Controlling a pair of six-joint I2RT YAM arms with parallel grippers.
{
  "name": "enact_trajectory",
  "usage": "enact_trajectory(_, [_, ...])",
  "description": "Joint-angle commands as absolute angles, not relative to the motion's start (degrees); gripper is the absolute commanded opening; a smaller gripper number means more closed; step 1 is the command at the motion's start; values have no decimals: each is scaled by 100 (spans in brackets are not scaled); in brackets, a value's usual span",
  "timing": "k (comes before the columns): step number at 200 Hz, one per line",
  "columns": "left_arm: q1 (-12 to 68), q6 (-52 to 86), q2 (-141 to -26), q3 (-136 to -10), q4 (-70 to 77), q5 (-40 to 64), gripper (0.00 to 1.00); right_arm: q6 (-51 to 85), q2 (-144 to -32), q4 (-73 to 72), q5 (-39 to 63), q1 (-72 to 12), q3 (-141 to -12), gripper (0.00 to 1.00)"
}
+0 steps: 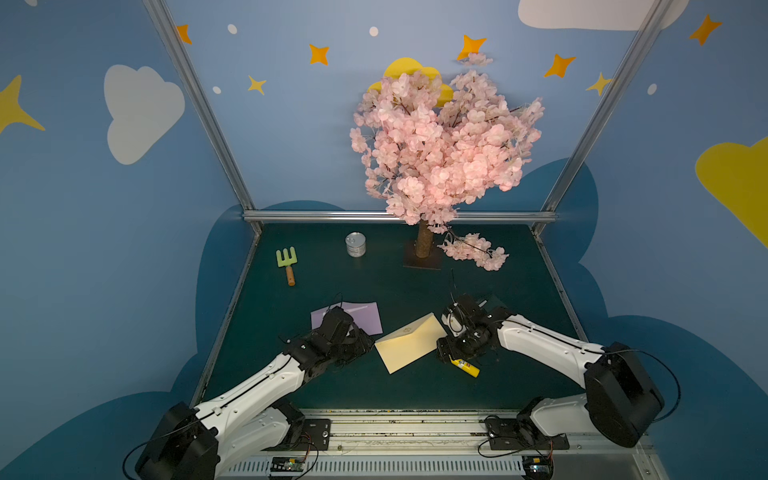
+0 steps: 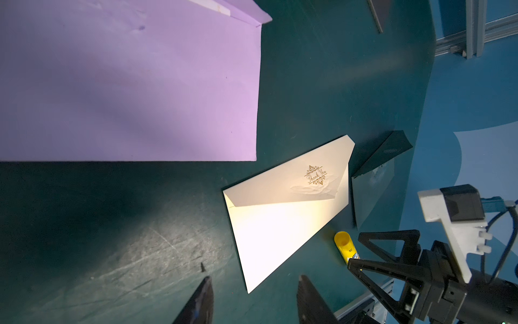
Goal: Seal the envelope with a glue stick
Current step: Pick up the glue stick from the center of the board.
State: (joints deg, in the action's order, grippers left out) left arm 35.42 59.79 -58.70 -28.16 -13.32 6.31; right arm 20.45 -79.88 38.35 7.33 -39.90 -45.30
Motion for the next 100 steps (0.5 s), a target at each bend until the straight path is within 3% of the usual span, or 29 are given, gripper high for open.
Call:
enact_trajectory(1, [3555,5950,-5980,-2890,-1235,729,50,2051,-8109,4192,470,-4082,-4448,89])
enact_trajectory(60, [3582,5959,-5925,-2831,-1246,694,50,2574,-8385,4294,182,-4349,-4278,86])
enact_trajectory(100, [3578,5998,-5890,-2797,-1230,666,50,2965,-8327,4586,-4,-4528,-4331,69])
